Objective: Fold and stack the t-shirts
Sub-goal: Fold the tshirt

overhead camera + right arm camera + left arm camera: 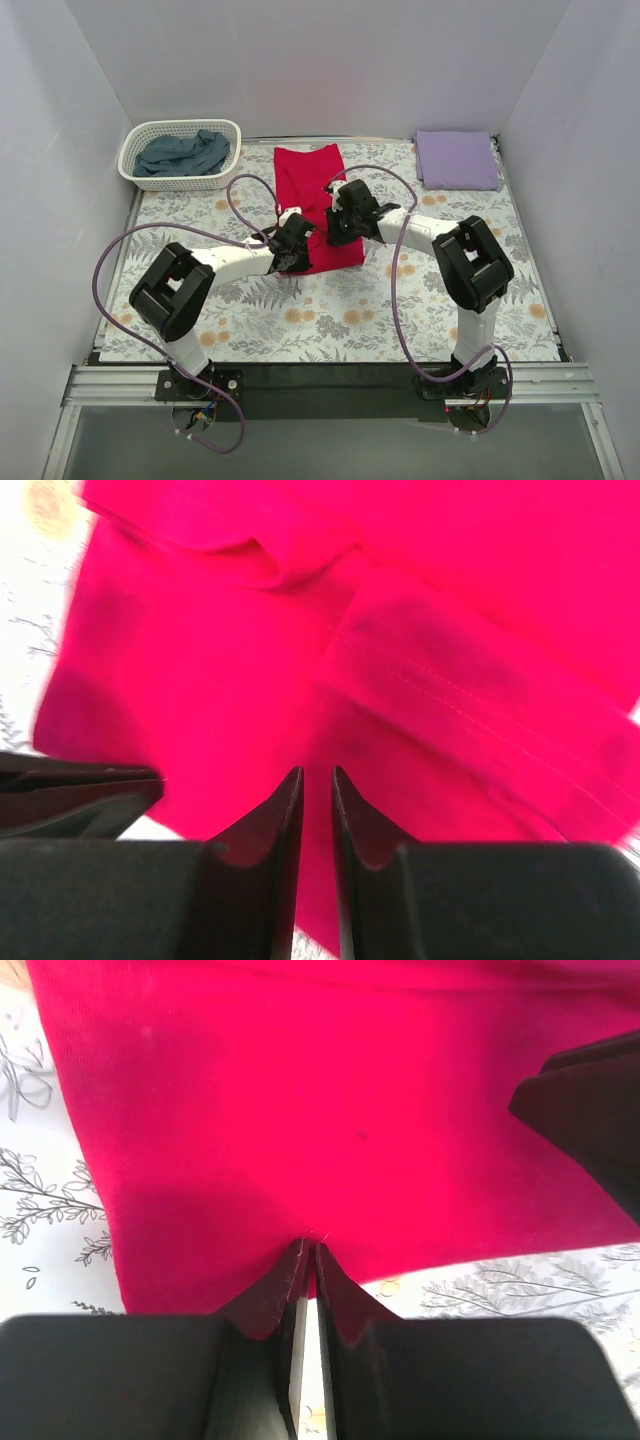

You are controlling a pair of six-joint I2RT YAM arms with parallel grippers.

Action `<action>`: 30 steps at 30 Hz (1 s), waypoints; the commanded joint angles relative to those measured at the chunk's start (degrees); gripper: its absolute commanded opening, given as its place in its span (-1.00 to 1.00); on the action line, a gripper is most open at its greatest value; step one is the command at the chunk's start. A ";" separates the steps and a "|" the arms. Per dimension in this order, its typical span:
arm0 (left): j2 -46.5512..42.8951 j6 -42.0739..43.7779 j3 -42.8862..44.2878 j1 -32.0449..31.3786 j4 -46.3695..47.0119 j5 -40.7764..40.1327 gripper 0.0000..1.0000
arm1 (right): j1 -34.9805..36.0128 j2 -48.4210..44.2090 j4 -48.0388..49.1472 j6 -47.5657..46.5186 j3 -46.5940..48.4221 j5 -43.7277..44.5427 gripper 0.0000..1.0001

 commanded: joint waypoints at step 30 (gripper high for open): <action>-3.23 -1.32 -6.48 -0.20 -1.59 4.58 -0.83 | -6.91 18.02 0.35 -4.31 28.16 3.73 -0.29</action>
